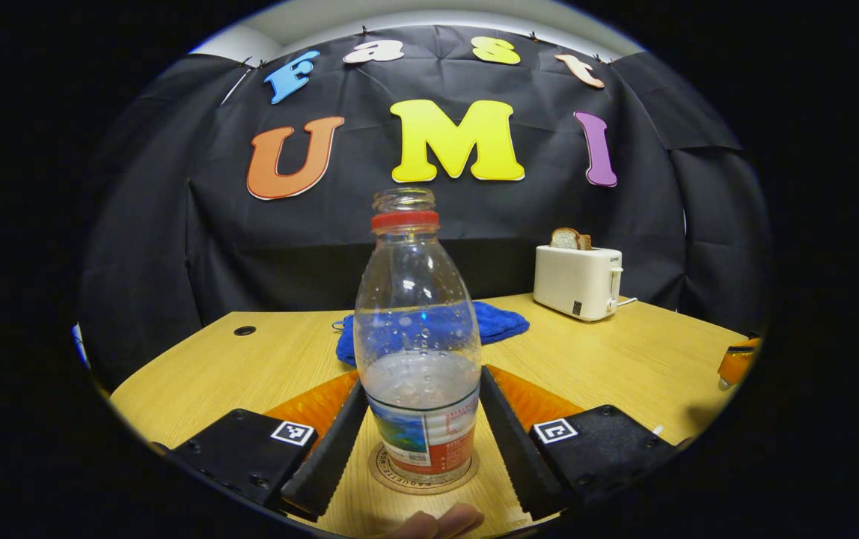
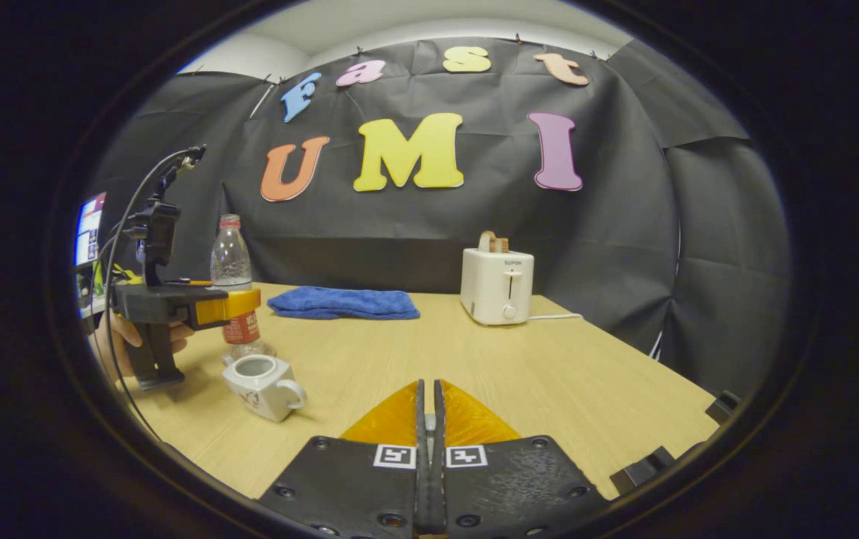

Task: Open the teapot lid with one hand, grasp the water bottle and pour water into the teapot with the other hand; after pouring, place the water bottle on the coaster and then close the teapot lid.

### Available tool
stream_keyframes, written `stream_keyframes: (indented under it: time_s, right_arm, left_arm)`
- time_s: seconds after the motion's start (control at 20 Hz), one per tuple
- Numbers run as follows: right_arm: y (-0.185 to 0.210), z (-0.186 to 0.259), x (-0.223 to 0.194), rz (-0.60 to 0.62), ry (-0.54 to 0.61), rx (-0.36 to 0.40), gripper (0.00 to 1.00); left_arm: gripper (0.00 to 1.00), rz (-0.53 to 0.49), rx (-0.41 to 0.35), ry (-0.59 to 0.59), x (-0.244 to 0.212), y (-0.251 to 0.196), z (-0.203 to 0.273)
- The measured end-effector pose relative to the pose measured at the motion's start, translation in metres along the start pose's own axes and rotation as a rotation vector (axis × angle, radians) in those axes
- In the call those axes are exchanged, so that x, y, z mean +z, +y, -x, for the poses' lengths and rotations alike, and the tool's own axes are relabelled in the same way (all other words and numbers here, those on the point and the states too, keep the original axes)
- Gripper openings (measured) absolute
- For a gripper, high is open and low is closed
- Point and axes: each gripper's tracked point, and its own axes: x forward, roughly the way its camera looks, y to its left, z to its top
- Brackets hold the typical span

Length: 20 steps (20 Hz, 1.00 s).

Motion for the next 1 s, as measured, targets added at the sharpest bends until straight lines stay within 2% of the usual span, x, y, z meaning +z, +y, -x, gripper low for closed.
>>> stream_keyframes:
  time_s: [0.35, 0.7, 0.75, 0.8, 0.85, 1.0]
  right_arm:
    - [0.01, 0.004, 0.003, 0.014, -0.015, 0.011, 0.0]
    - [0.035, 0.014, -0.002, 0.065, 0.005, 0.053, 0.0]
    - [0.041, 0.016, -0.003, 0.063, 0.014, 0.064, 0.0]
    - [0.047, 0.018, -0.003, 0.061, 0.021, 0.077, 0.0]
    - [0.054, 0.017, -0.001, 0.069, 0.025, 0.093, 0.0]
    - [0.063, 0.012, 0.004, 0.076, 0.027, 0.09, 0.0]
  left_arm:
    - [0.93, 0.015, -0.034, 0.011, -0.008, -0.002, 0.025]
    - [0.94, -0.044, 0.11, 0.022, -0.019, 0.029, 0.074]
    - [0.93, -0.032, 0.115, 0.032, -0.02, 0.029, 0.082]
    - [0.99, -0.019, 0.12, 0.039, -0.02, 0.028, 0.091]
    - [0.93, 0.0, 0.124, 0.037, -0.017, 0.027, 0.1]
    - [0.93, 0.043, 0.108, 0.002, 0.002, 0.02, 0.126]
